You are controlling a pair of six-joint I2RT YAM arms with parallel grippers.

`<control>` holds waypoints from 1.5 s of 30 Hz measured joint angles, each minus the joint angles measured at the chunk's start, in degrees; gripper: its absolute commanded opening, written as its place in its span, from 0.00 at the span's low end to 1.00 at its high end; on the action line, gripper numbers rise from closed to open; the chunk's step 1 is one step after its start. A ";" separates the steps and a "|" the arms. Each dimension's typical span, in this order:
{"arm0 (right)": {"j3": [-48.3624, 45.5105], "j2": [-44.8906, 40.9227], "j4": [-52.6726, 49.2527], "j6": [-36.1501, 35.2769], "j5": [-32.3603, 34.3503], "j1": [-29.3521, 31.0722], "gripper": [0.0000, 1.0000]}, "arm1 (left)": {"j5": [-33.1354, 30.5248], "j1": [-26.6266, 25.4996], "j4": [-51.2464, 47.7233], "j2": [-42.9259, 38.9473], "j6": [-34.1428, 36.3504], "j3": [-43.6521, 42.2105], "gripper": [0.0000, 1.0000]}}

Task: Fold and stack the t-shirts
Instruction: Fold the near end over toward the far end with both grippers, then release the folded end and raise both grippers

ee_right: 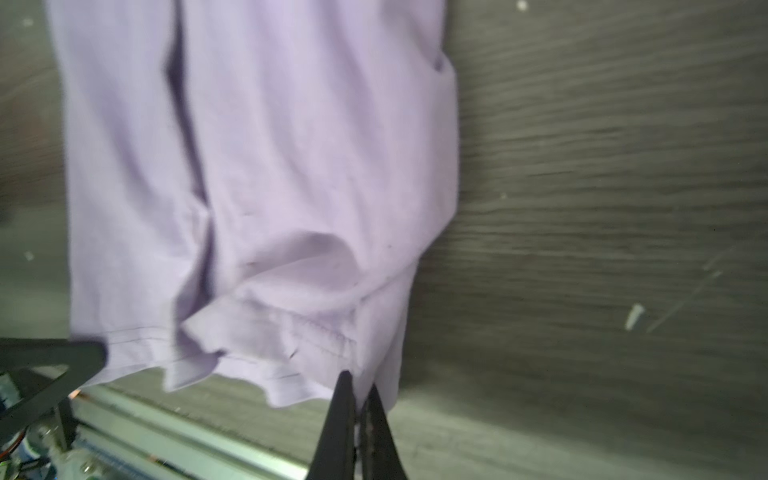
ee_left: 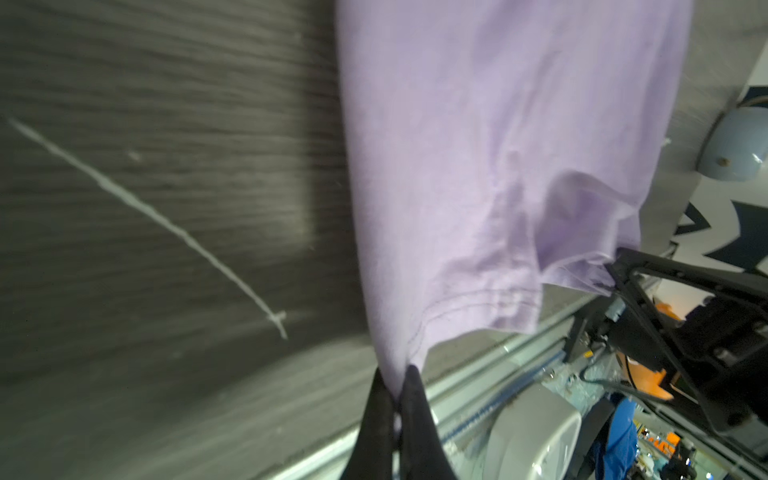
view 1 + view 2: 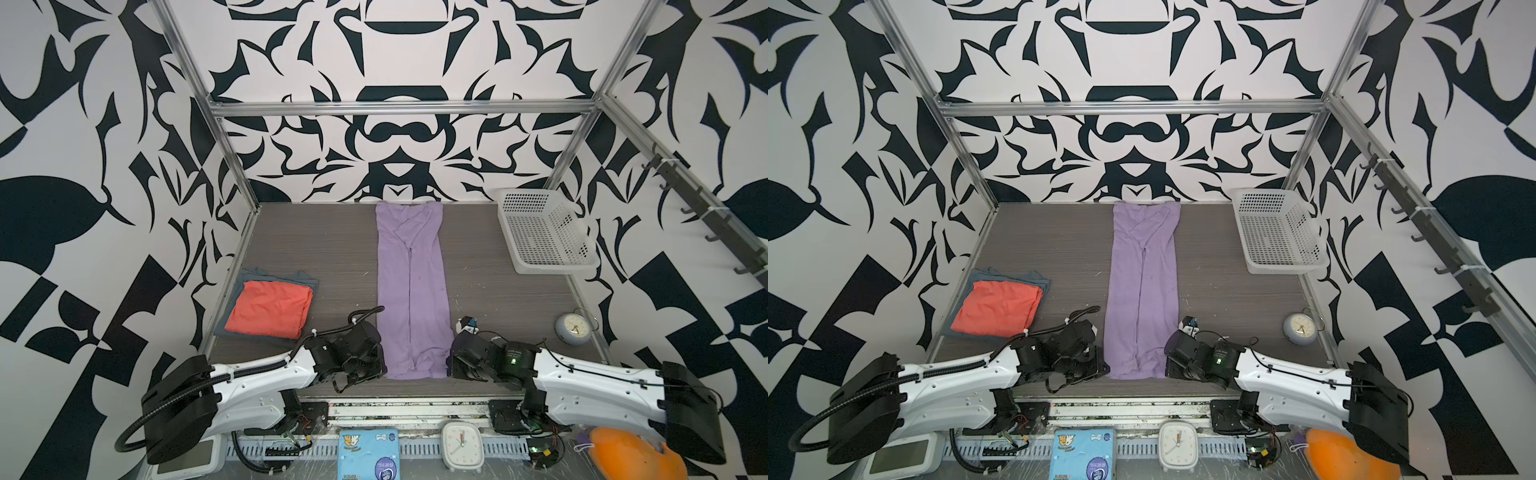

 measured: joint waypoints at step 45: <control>48.28 54.21 12.92 -30.97 -4.44 -38.49 0.15 | 16.41 40.52 -0.63 54.34 29.11 57.72 0.17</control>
